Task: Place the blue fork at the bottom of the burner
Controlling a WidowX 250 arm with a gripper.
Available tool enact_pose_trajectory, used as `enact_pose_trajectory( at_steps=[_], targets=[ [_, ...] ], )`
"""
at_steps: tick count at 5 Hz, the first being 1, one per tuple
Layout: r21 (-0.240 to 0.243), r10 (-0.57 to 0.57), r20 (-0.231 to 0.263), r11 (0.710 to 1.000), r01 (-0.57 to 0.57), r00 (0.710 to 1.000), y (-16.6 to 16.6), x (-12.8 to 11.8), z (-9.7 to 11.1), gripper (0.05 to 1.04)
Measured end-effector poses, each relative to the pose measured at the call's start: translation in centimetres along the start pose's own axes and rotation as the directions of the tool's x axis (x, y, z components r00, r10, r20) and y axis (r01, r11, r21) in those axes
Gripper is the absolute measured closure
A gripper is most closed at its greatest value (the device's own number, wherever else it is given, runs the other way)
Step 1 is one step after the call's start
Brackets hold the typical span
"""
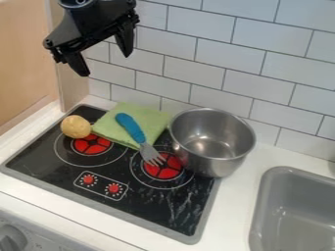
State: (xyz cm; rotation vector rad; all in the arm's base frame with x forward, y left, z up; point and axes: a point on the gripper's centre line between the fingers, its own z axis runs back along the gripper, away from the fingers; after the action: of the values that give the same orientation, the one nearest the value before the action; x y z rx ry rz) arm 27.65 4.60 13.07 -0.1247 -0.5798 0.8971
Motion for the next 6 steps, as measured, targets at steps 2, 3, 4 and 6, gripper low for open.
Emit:
enact_pose_trajectory(
  at_steps=[2, 3, 4, 6],
  targets=[
    [0.06, 0.035, -0.054, 0.998, -0.032, 0.998, 1.3, -1.5, -1.4, 0.085],
    [0.054, 0.052, -0.094, 0.997, -0.047, 0.994, 0.8, -1.7, -2.1, 0.085],
    [0.075, 0.082, -0.096, 0.994, -0.075, 0.992, -0.2, -0.6, -3.0, 0.085],
    [0.16, 0.165, -0.12, 0.976, -0.145, 0.979, -1.2, 0.5, -6.2, 0.085]
  ],
)
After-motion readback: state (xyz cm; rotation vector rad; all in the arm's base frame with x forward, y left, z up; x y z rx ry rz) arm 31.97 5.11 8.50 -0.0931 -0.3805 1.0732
